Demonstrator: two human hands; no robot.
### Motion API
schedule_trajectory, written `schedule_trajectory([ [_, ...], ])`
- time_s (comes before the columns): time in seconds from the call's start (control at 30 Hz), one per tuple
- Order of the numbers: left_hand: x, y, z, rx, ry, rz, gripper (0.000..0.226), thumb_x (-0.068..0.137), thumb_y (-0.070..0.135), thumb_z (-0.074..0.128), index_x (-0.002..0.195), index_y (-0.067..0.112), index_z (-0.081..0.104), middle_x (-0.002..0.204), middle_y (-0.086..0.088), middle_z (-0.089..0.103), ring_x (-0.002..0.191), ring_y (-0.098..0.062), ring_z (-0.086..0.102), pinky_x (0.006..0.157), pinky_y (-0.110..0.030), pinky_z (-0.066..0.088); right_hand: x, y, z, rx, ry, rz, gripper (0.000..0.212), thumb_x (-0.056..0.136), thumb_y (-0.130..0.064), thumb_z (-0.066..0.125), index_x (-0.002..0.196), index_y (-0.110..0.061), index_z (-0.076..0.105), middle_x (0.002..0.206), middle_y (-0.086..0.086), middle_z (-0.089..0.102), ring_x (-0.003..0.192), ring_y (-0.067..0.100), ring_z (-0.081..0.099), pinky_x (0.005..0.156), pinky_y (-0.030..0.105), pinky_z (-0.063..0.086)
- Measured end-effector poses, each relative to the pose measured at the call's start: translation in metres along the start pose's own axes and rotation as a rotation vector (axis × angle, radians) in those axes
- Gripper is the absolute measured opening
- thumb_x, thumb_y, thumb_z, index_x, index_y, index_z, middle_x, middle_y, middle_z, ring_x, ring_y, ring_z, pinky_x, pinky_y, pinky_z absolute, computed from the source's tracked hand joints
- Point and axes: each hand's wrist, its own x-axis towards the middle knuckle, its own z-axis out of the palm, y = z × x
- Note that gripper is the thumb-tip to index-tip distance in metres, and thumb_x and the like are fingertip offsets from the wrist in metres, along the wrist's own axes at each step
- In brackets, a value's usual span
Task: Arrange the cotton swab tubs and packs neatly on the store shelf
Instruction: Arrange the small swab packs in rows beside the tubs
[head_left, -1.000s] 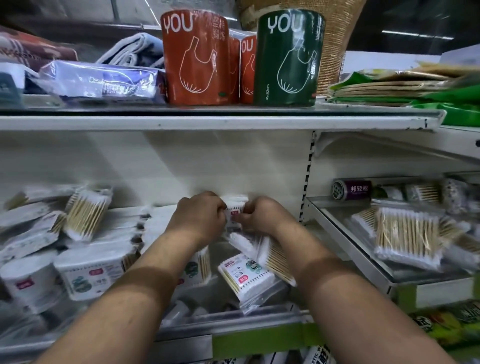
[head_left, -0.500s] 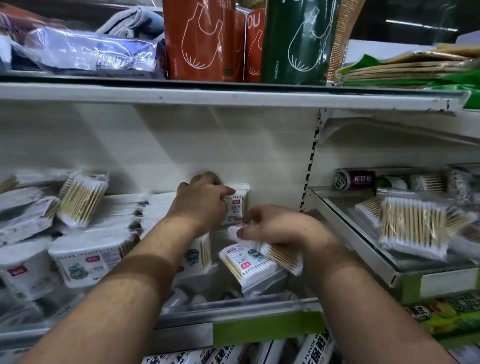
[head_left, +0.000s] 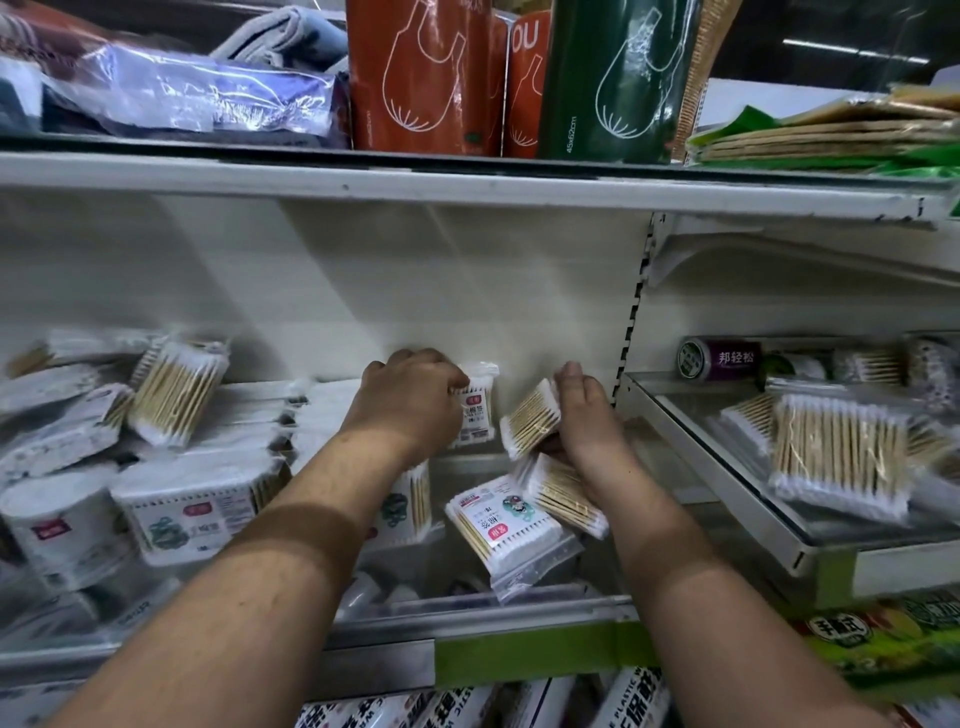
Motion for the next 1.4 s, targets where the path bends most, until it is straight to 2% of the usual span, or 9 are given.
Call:
schedule_trajectory([
  [0.13, 0.001, 0.0, 0.001, -0.007, 0.014, -0.008, 0.036, 0.092, 0.024, 0.045, 0.123, 0.027, 0.063, 0.132, 0.008, 0.056, 0.123, -0.017, 0.043, 0.103, -0.039, 0.033, -0.01, 0.002, 0.0, -0.038, -0.033, -0.095, 0.059, 0.092, -0.068, 0.04, 0.14, -0.034, 0.038, 0.121, -0.006, 0.056, 0.102, 0.019, 0.057, 0.08, 0.033, 0.048],
  [0.23, 0.002, -0.001, 0.003, -0.004, 0.034, -0.015, 0.035, 0.09, 0.026, 0.047, 0.12, 0.027, 0.065, 0.131, 0.007, 0.058, 0.123, -0.018, 0.044, 0.102, -0.038, 0.035, -0.015, 0.0, -0.001, -0.004, -0.07, -0.134, 0.063, 0.092, -0.048, 0.059, 0.147, -0.039, 0.029, 0.124, -0.013, 0.047, 0.102, 0.013, 0.056, 0.063, 0.019, 0.04],
  [0.4, 0.003, 0.0, 0.004, 0.004, 0.036, -0.015, 0.035, 0.089, 0.026, 0.049, 0.12, 0.027, 0.066, 0.13, 0.007, 0.059, 0.122, -0.019, 0.045, 0.101, -0.038, 0.035, -0.014, 0.005, -0.005, -0.022, -0.111, -0.156, 0.067, 0.092, -0.013, 0.06, 0.141, -0.047, 0.03, 0.131, -0.013, 0.044, 0.093, 0.003, 0.054, 0.063, 0.017, 0.041],
  [0.5, 0.002, 0.0, 0.003, 0.001, 0.036, -0.013, 0.034, 0.09, 0.026, 0.048, 0.119, 0.027, 0.066, 0.13, 0.007, 0.059, 0.121, -0.018, 0.045, 0.101, -0.038, 0.034, -0.013, 0.008, -0.002, -0.165, -0.098, -0.187, 0.054, 0.091, -0.018, 0.064, 0.133, -0.044, 0.043, 0.138, -0.011, 0.049, 0.109, 0.012, 0.055, 0.078, 0.025, 0.047],
  [0.6, 0.002, 0.001, 0.003, -0.001, 0.036, -0.012, 0.034, 0.09, 0.025, 0.048, 0.118, 0.027, 0.066, 0.13, 0.007, 0.059, 0.121, -0.018, 0.045, 0.101, -0.038, 0.034, -0.013, 0.007, -0.001, -0.2, -0.115, -0.166, 0.045, 0.089, -0.027, 0.07, 0.128, -0.038, 0.049, 0.131, -0.009, 0.054, 0.098, 0.01, 0.059, 0.062, 0.017, 0.038],
  [0.87, 0.002, 0.001, 0.003, 0.001, 0.033, -0.015, 0.033, 0.092, 0.026, 0.046, 0.119, 0.028, 0.064, 0.129, 0.007, 0.059, 0.121, -0.018, 0.044, 0.101, -0.039, 0.035, -0.013, 0.001, 0.003, -0.222, -0.2, -0.094, 0.08, 0.083, -0.022, 0.076, 0.147, -0.037, 0.03, 0.124, -0.008, 0.063, 0.099, 0.013, 0.065, 0.085, 0.04, 0.057],
  [1.1, 0.002, -0.001, 0.002, -0.015, 0.034, -0.006, 0.035, 0.09, 0.025, 0.048, 0.122, 0.032, 0.062, 0.133, 0.006, 0.056, 0.126, -0.019, 0.041, 0.103, -0.039, 0.033, -0.005, 0.007, 0.001, -0.197, -0.041, -0.076, 0.052, 0.081, -0.021, 0.078, 0.125, -0.025, 0.05, 0.119, -0.007, 0.065, 0.099, 0.011, 0.062, 0.064, 0.019, 0.042],
  [1.33, 0.002, -0.001, 0.002, -0.02, 0.025, -0.001, 0.036, 0.092, 0.025, 0.047, 0.124, 0.028, 0.063, 0.131, 0.006, 0.055, 0.122, -0.017, 0.044, 0.102, -0.037, 0.033, 0.0, 0.01, 0.004, -0.277, 0.089, -0.04, 0.057, 0.078, -0.033, 0.079, 0.127, -0.03, 0.049, 0.113, -0.003, 0.046, 0.105, 0.02, 0.056, 0.078, 0.03, 0.048],
  [1.4, 0.002, -0.001, 0.002, -0.018, 0.02, 0.003, 0.037, 0.092, 0.025, 0.046, 0.124, 0.028, 0.063, 0.13, 0.007, 0.056, 0.122, -0.016, 0.044, 0.102, -0.037, 0.034, 0.001, 0.011, 0.003, -0.271, 0.074, -0.048, 0.054, 0.079, -0.032, 0.079, 0.124, -0.029, 0.049, 0.113, -0.004, 0.056, 0.099, 0.017, 0.06, 0.075, 0.029, 0.051],
])
